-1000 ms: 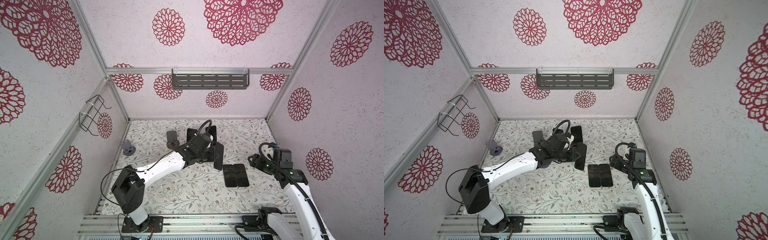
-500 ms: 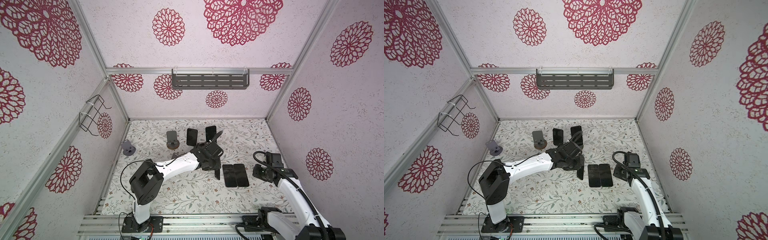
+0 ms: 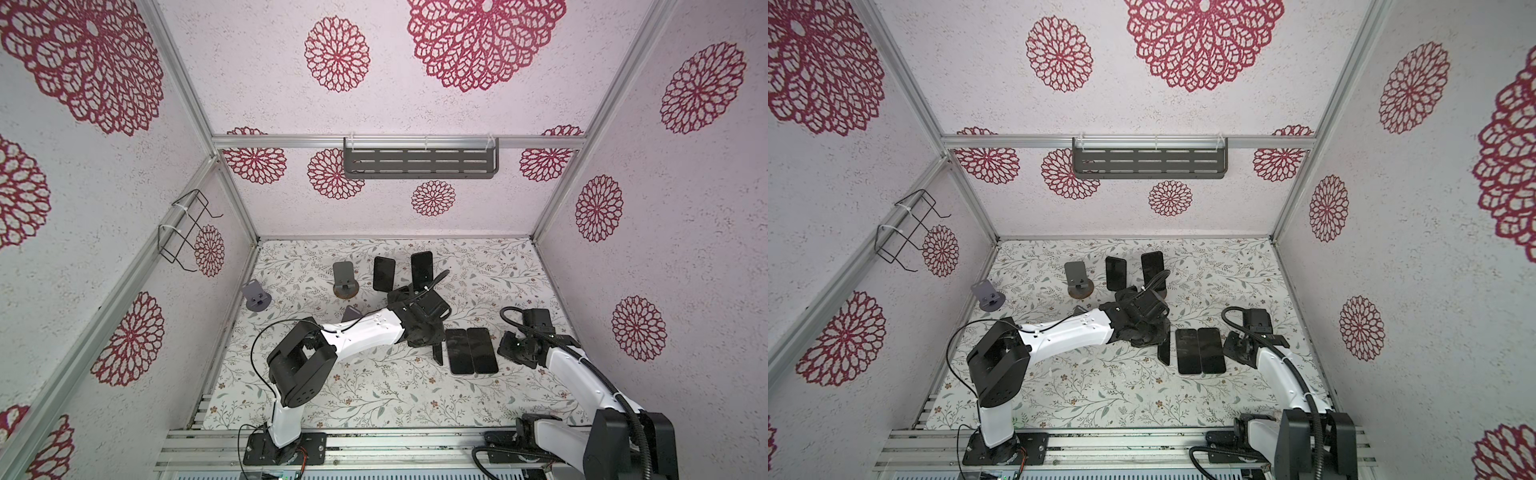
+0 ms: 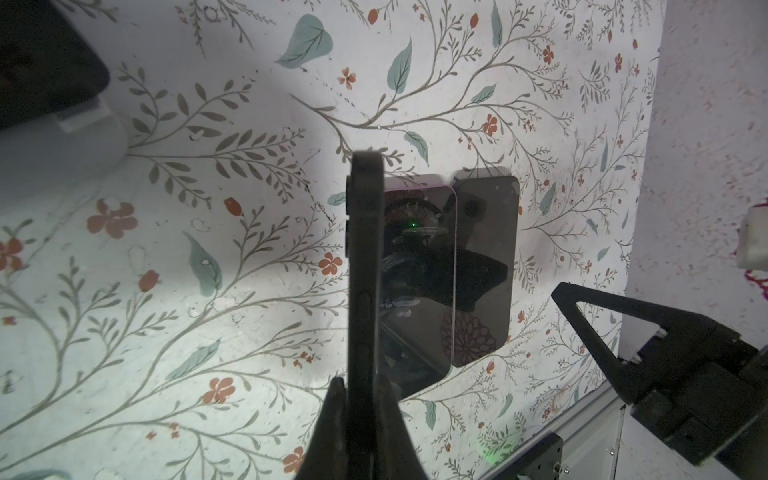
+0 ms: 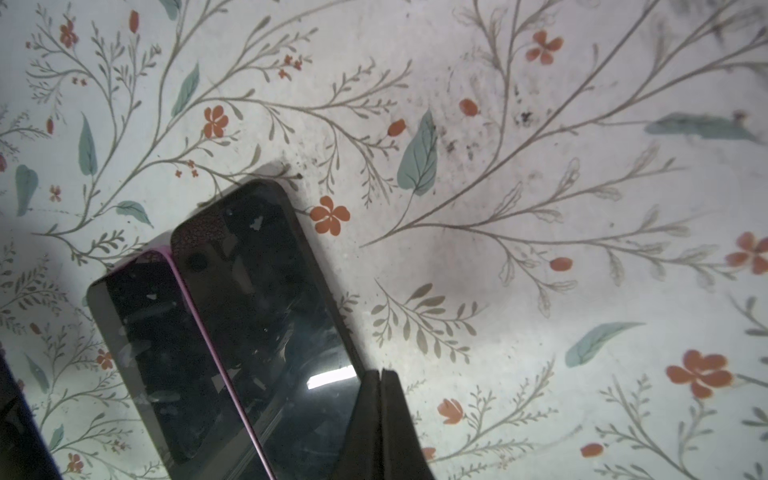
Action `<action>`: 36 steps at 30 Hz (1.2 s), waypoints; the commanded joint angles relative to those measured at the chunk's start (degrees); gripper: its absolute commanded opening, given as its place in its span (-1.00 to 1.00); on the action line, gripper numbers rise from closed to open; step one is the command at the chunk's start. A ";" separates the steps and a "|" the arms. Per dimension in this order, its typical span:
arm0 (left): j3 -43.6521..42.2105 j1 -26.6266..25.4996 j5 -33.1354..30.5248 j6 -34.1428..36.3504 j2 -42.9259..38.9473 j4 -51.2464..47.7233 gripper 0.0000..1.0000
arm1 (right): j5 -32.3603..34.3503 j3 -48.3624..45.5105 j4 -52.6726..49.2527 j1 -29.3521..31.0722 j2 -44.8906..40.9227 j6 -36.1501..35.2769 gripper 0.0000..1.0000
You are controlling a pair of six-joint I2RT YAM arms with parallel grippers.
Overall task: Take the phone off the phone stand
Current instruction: 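Lower the black phone flat beside the pink-cased phone with the left gripper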
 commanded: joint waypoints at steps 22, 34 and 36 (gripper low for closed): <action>0.07 -0.35 4.91 -4.76 5.98 5.84 -1.00 | -1.30 -0.68 8.10 0.53 8.43 2.04 -1.00; -0.58 -0.45 6.83 -4.94 5.84 6.60 -0.89 | -1.46 -0.50 8.83 0.53 10.85 1.75 -1.00; -1.09 -0.42 7.25 -4.78 5.67 6.79 -0.65 | -1.53 -0.50 8.79 0.53 10.75 1.81 -1.00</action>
